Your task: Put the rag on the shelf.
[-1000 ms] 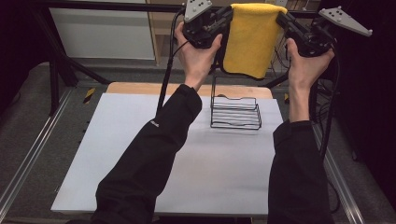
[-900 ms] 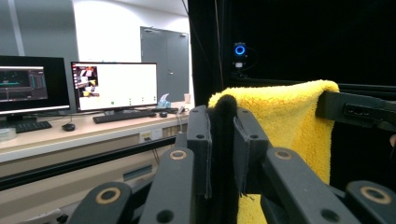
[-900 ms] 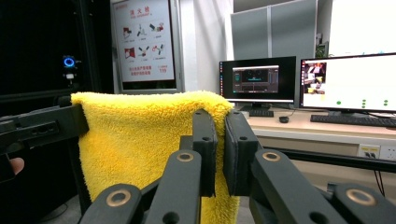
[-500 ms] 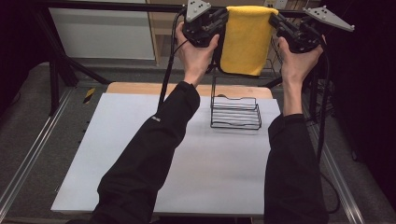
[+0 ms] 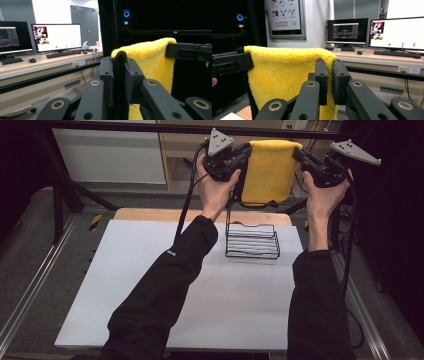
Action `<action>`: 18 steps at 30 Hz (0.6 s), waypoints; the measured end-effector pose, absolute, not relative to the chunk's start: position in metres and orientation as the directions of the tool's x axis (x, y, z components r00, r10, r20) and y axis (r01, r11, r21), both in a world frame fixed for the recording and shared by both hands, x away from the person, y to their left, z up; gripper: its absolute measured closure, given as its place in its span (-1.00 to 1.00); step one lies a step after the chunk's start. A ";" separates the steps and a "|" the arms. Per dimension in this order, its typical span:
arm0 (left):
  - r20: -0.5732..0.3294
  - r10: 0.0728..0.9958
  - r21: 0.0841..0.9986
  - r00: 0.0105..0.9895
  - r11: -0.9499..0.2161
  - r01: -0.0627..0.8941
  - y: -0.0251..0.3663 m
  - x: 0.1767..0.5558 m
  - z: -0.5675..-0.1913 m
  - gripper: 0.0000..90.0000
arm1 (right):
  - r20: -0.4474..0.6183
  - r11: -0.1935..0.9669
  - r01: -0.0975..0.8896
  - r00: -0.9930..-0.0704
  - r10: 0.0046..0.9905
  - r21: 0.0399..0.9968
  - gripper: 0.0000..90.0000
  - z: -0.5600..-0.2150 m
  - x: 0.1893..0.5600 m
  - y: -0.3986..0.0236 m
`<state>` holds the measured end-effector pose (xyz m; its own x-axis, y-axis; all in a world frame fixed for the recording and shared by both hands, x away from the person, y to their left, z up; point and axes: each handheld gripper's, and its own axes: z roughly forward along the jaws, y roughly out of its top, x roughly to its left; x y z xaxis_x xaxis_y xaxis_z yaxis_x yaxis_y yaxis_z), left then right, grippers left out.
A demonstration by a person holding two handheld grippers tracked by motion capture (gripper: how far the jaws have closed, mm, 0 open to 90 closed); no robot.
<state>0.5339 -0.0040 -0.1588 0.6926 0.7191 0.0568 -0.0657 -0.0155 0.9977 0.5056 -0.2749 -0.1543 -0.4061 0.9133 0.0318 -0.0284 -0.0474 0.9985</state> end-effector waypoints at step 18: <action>0.061 0.676 0.998 0.734 -0.067 -0.021 0.005 0.529 -0.194 0.73 | 0.067 -0.049 0.052 -0.448 0.892 0.997 0.87 -0.193 0.499 -0.279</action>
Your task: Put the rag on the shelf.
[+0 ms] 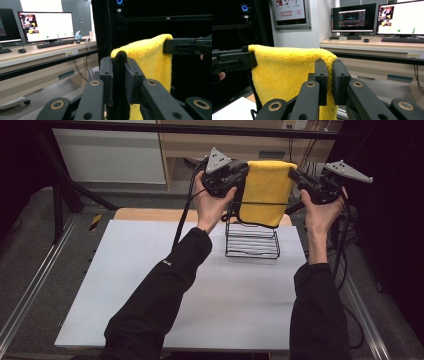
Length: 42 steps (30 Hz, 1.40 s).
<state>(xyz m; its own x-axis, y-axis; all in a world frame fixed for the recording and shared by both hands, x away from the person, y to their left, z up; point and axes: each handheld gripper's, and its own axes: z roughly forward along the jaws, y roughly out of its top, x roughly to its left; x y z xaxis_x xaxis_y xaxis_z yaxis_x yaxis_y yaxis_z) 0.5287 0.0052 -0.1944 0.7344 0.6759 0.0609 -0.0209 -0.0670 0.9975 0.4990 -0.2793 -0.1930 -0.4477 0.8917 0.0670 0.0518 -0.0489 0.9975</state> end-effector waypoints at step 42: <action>0.120 0.608 0.983 0.785 -0.186 -0.006 0.010 0.495 -0.214 0.71 | 0.042 0.009 0.103 -0.477 0.878 0.995 0.85 -0.210 0.460 -0.282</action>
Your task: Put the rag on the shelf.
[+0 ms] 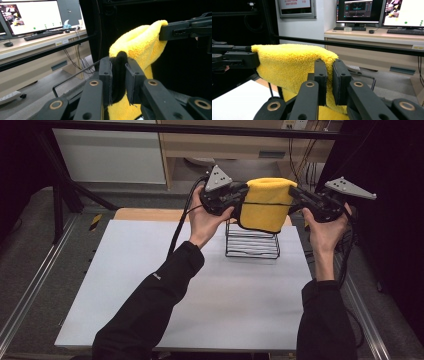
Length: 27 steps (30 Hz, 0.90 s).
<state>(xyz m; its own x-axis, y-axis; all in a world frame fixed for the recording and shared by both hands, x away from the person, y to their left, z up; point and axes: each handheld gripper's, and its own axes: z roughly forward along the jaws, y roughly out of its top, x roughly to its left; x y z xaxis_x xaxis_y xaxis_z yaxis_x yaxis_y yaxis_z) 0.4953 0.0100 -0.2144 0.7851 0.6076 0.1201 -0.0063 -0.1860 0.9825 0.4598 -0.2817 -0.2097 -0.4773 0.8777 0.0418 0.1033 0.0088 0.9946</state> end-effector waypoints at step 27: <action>0.069 0.575 0.956 0.815 -0.270 0.110 0.015 0.475 -0.238 0.49 | 0.068 0.028 0.176 -0.517 0.853 0.984 0.83 -0.251 0.444 -0.287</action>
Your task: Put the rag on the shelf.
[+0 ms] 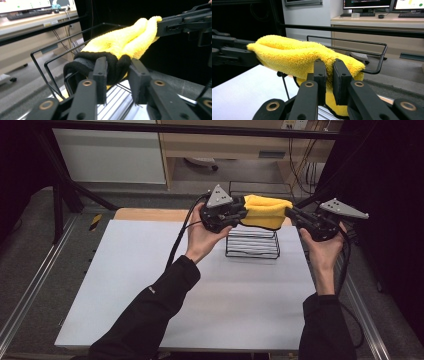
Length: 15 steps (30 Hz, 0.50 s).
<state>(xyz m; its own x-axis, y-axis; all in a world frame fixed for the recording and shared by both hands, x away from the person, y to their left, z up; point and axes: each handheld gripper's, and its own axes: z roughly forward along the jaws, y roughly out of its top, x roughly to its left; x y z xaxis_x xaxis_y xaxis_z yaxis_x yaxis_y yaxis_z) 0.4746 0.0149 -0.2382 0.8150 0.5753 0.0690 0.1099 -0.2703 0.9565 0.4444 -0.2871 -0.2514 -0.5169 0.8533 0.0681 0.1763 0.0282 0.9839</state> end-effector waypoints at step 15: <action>0.007 0.614 0.957 0.789 -0.234 0.174 0.012 0.490 -0.210 0.79 | 0.037 0.057 0.161 -0.525 0.850 0.985 0.81 -0.257 0.441 -0.287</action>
<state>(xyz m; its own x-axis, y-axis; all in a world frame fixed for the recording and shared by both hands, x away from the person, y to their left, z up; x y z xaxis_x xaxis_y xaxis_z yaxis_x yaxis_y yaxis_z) 0.4899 0.0116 -0.2098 0.7895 0.6138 0.0068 0.1737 -0.2340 0.9566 0.4407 -0.2871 -0.2567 -0.5251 0.8502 0.0369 0.1608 0.0566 0.9854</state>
